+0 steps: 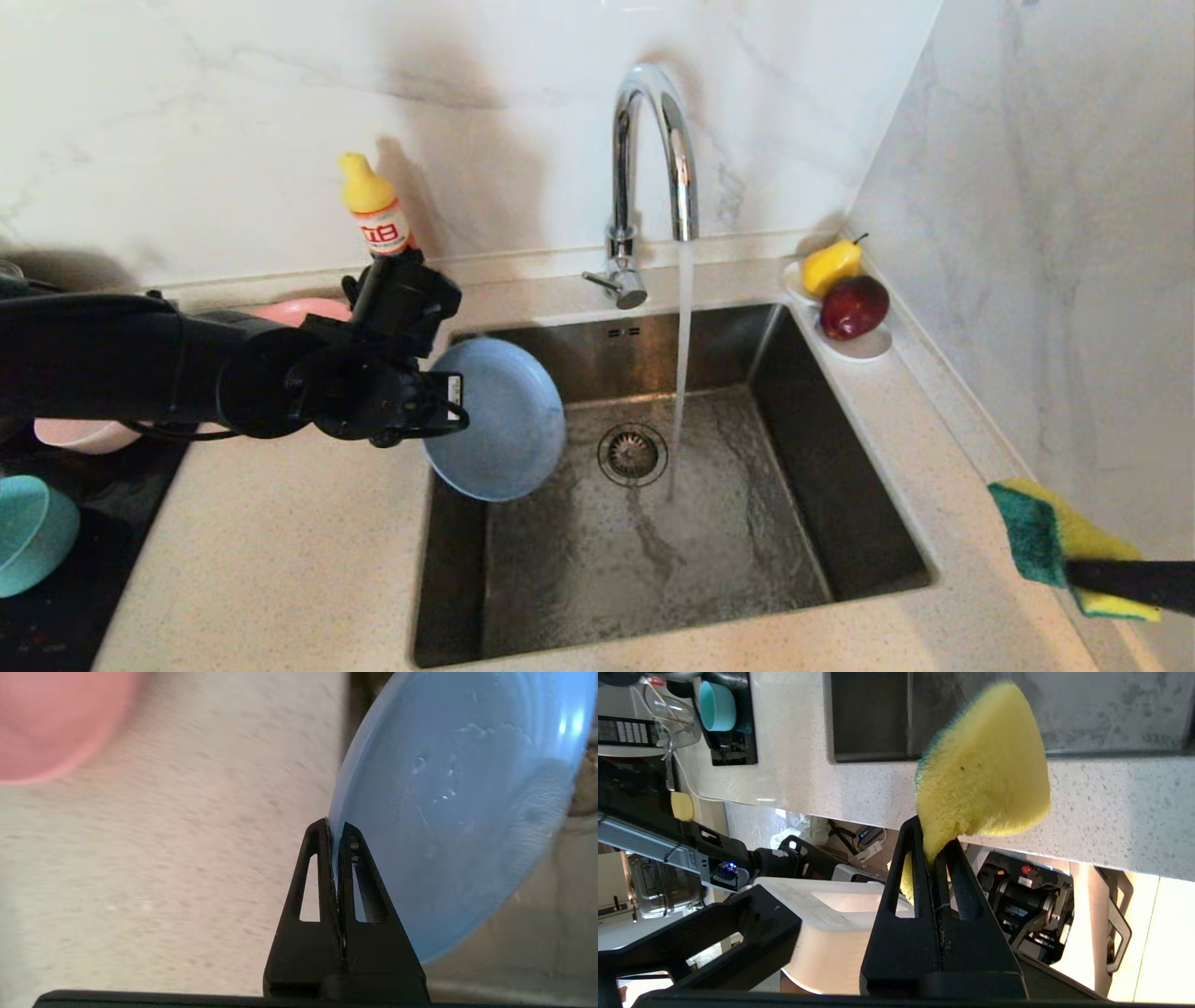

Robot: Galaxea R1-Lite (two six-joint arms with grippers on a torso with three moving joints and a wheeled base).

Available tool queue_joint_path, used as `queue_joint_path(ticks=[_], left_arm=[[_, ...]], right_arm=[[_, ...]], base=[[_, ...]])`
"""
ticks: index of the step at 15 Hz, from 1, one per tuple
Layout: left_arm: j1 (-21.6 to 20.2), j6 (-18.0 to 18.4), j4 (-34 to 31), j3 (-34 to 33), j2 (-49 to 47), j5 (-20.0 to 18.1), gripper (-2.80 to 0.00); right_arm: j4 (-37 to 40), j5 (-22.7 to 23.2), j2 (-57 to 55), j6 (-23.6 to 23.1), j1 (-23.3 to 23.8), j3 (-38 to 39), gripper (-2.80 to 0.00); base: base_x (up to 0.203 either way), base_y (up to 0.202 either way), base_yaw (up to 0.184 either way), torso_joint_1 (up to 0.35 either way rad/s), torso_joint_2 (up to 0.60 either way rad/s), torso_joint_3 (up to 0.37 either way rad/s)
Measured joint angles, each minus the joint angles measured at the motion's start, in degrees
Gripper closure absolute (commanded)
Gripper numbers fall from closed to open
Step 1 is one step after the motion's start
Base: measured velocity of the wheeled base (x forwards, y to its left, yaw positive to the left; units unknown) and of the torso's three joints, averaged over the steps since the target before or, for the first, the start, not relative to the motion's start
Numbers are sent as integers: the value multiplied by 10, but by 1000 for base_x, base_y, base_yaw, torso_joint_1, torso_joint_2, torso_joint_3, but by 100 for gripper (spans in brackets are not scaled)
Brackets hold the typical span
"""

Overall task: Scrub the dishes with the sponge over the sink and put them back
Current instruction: Rinse the plate

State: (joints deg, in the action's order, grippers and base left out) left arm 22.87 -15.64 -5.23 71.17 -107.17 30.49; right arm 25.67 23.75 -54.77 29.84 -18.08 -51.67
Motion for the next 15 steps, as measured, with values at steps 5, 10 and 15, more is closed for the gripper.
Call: queue_joint_path(ticks=[5, 10, 15], left_arm=[[-3, 12, -4, 6, 44, 1, 0], [-2, 5, -3, 26, 39, -1, 0], [19, 32, -4, 38, 46, 20, 0]], right_arm=[[-1, 0, 0, 0, 0, 15, 0], [-2, 2, 0, 0, 0, 24, 0], [-5, 3, 0, 0, 0, 32, 0]], base=[[0, 0, 0, 0, 0, 0], [0, 0, 0, 0, 0, 0], [0, 0, 0, 0, 0, 0]])
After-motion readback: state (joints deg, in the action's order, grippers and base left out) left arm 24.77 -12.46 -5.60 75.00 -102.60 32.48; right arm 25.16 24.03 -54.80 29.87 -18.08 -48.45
